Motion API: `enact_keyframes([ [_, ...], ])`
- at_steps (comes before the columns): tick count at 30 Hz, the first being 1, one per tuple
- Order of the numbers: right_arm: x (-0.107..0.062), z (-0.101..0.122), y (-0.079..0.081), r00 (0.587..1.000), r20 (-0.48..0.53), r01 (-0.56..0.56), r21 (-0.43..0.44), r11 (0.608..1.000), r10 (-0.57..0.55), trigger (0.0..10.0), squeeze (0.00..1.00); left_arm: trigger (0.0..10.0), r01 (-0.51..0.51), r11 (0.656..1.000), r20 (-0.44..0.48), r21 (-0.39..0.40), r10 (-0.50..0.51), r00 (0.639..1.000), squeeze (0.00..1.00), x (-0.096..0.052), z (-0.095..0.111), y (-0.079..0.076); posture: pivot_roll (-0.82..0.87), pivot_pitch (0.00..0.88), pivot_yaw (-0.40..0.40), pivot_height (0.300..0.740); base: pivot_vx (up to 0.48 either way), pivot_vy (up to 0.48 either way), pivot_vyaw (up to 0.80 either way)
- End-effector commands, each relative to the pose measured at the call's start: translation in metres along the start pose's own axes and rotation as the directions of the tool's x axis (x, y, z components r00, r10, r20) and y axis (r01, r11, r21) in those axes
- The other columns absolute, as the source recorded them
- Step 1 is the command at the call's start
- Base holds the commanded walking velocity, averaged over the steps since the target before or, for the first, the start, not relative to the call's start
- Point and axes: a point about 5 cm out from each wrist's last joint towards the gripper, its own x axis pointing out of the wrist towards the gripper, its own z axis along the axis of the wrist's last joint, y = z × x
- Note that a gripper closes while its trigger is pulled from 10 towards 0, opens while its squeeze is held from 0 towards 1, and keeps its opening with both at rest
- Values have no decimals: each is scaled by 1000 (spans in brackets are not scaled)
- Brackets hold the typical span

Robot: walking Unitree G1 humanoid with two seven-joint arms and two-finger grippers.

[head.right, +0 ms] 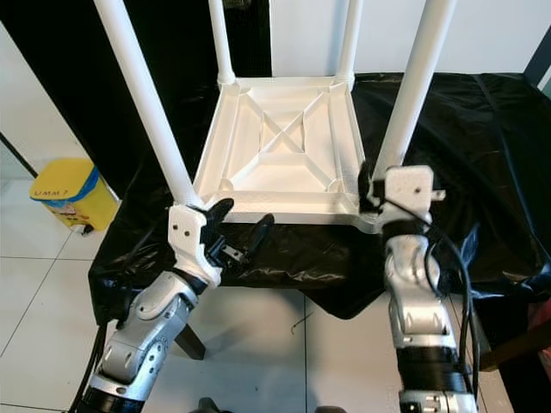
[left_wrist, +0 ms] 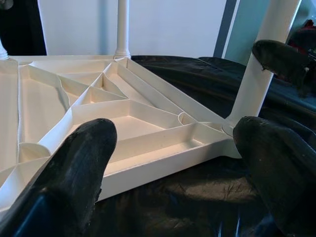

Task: Building children table

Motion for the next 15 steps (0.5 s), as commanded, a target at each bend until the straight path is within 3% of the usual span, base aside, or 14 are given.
enact_keyframes([
  [1,1,-4,-2,1000,-24,2,2,1000,-2,10000,0,10000,93,996,-8,16,-93,996,0,1,0,-6,-158,26,36,740,0,0,0],
  [4,17,3,-4,1000,5,5,3,1000,-5,10000,0,10000,120,992,-19,29,-119,993,0,2,-1,-9,-154,21,33,740,0,0,0],
  [15,46,24,-4,997,70,-30,13,999,29,10000,0,10000,192,981,-63,31,-190,980,0,1,-8,-18,-148,13,28,740,0,0,0],
])
